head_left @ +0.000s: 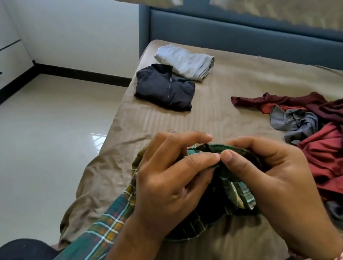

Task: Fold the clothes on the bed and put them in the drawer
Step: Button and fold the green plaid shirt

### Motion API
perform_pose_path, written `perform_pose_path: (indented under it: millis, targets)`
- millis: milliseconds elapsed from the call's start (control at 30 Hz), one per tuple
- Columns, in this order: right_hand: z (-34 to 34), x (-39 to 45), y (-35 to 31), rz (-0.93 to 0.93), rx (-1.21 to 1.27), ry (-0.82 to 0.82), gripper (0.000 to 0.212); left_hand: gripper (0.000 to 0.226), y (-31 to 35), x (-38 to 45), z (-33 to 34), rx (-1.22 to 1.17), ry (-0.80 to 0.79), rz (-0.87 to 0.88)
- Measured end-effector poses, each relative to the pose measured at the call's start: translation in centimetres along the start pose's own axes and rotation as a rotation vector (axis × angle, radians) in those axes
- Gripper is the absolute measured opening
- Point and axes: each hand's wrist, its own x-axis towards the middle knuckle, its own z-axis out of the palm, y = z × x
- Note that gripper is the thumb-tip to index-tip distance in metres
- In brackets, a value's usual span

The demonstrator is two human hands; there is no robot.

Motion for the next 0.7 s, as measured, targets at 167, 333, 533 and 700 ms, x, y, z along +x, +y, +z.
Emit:
perform_pose_path:
  millis: [167,333,533,700]
  targets:
    - [-0.3,0.3,1.2,-0.095,-0.142,-0.055,0.009,0.003,-0.5,-0.3,0.2,-0.049,-0.047,-0.033]
    - [-0.5,0.4,1.9,-0.08,-0.136,-0.066,0.018,0.006,-0.7,-0.6,0.5,-0.085,-0.042,-0.151]
    - [-0.4,0.0,2.5,-0.202,-0.331,-0.019,0.023,0.028,-0.7,-0.7,0.2,-0.326,-0.162,-0.488]
    - [-0.2,-0.4,3.4,-0.356,-0.474,-0.039,0.016,0.017,-0.7,-0.8,0.4,-0.263,-0.15,-0.537]
